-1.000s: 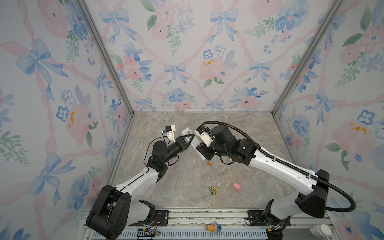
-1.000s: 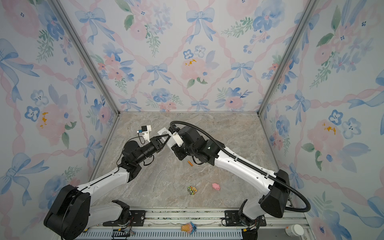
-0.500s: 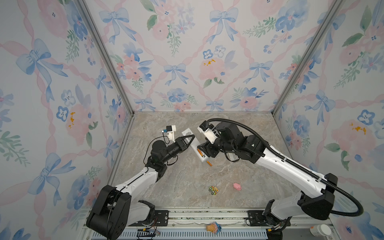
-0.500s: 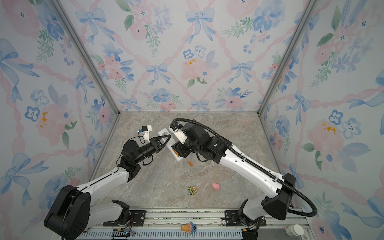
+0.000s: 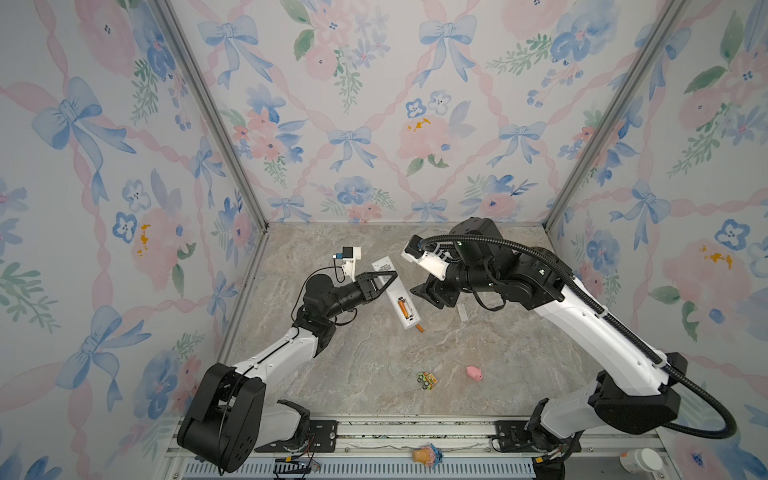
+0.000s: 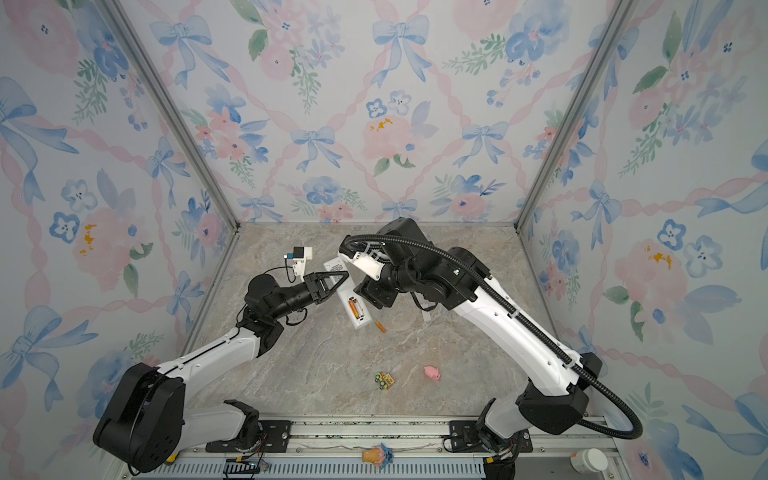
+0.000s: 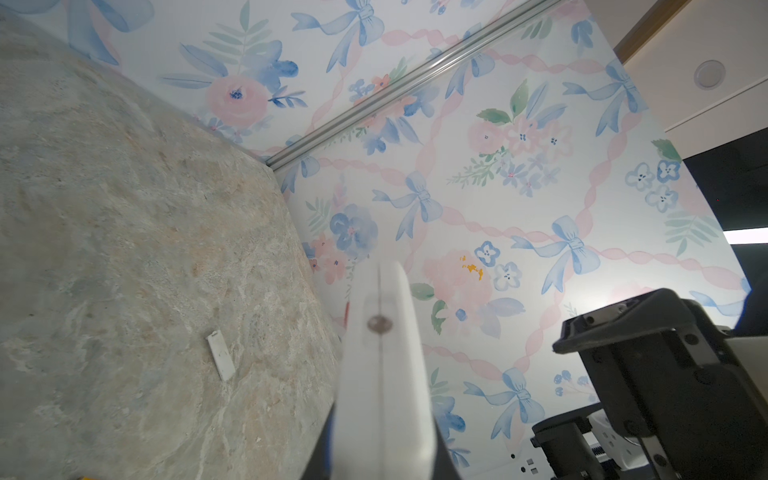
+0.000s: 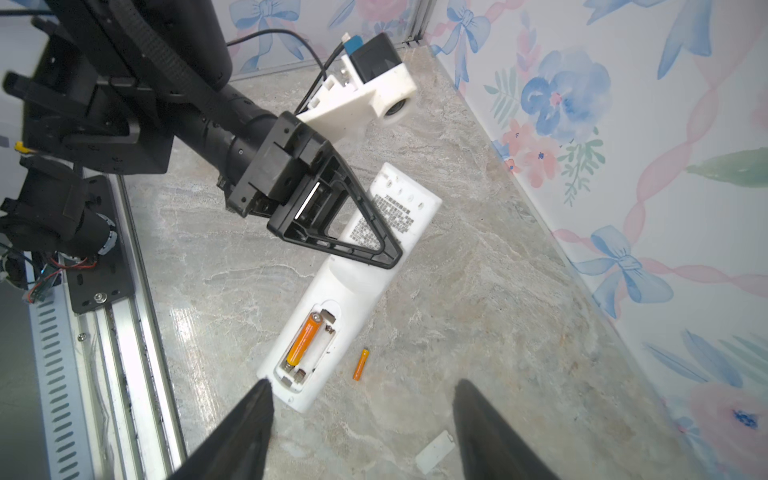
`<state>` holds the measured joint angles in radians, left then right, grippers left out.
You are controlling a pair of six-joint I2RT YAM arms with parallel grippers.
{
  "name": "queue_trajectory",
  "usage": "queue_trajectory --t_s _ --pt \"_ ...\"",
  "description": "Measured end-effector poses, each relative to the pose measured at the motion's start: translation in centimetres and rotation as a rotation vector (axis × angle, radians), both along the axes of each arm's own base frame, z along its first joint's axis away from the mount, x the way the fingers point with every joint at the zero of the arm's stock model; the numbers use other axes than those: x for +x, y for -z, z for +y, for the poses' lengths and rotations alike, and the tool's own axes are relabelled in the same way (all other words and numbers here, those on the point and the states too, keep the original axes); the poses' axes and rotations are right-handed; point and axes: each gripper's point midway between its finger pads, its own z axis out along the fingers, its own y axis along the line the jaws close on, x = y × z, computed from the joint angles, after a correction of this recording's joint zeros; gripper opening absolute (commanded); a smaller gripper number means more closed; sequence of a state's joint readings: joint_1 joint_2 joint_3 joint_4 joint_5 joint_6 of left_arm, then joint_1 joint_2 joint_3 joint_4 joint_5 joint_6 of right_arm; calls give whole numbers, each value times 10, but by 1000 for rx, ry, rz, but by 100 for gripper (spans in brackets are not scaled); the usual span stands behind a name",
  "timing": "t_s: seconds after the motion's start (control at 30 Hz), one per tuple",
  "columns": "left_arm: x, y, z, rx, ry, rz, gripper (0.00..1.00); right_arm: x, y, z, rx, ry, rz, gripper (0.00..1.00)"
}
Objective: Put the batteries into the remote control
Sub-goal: 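Move the right gripper over the seated battery in the remote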
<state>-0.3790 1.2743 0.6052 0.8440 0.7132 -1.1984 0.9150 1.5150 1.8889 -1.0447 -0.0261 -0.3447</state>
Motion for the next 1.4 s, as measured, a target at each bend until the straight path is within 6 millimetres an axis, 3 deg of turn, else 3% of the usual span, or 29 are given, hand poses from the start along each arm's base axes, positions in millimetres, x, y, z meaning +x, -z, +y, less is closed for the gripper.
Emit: queue_trajectory --t_s 0.23,0.5,1.0,1.4 --pt "-9 -6 -6 1 67 -17 0 -21 32 0 -191 -126 3 69" --pt "-14 -5 -11 7 124 -17 0 -30 28 2 -227 -197 -32 65" --pt "-21 -7 -14 9 178 -21 0 -35 46 17 -282 -263 -25 48" --pt "-24 -7 -15 8 194 -15 0 -34 53 21 -314 -273 -38 40"
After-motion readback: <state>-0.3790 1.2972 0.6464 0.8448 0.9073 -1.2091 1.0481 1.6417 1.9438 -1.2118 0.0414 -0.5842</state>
